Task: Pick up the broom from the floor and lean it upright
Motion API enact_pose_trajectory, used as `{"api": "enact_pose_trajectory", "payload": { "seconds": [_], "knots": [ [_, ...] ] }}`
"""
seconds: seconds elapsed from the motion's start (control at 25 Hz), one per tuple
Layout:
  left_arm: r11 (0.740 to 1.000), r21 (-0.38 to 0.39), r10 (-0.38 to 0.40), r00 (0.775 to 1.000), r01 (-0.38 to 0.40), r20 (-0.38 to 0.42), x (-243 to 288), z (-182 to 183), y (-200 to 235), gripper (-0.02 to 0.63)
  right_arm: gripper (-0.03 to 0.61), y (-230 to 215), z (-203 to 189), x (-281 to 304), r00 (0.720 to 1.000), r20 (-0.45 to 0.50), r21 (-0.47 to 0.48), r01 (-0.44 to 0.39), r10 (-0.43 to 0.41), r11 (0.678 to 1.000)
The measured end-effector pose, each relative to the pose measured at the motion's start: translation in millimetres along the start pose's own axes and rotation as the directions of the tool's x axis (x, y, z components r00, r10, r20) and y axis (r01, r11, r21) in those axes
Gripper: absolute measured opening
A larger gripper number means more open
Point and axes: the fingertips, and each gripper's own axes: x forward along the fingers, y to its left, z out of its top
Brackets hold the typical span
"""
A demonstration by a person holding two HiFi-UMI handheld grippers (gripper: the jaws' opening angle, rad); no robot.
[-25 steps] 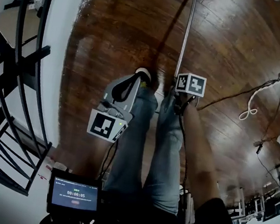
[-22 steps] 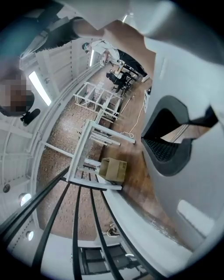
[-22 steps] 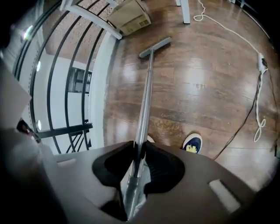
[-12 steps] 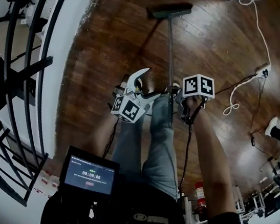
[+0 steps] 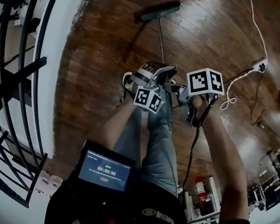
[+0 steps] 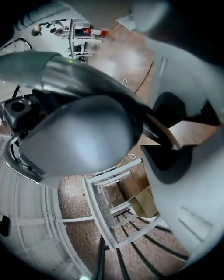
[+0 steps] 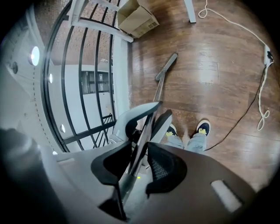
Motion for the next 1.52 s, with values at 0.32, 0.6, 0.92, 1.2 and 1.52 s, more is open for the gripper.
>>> {"api": "enact_pose_trajectory", "payload": {
  "seconds": [0.32, 0.6, 0.92, 1.2, 1.52],
  "knots": [
    [0.998, -0.036, 0.045, 0.999, -0.046, -0.021, -1.5, 10.4, 54.2, 0.057, 0.250, 58.4, 38.4, -66.6, 0.981, 0.127, -0.177, -0.125, 0.149, 0.976],
    [0.937, -0.301, 0.178, 0.984, -0.175, -0.018, 26.2, 51.4, 196.9, 0.064, 0.146, 108.6, 94.3, -221.8, 0.743, 0.596, -0.545, 0.095, 0.305, 0.833],
    [0.828, -0.481, 0.281, 0.956, -0.287, -0.088, 104.6, 100.0, 341.5, 0.063, 0.087, 65.2, 134.0, -274.3, 0.741, 0.604, -0.569, 0.143, 0.294, 0.810],
    [0.860, -0.452, 0.235, 0.970, -0.236, -0.058, 172.0, 136.9, 396.5, 0.063, 0.078, 62.8, 188.7, -314.5, 0.710, 0.633, -0.557, 0.140, 0.309, 0.819],
    [0.886, -0.426, 0.182, 0.983, -0.181, -0.040, 228.5, 132.7, 455.4, 0.063, 0.067, 73.1, 250.5, -320.6, 0.693, 0.664, -0.504, 0.136, 0.281, 0.853]
  ]
}}
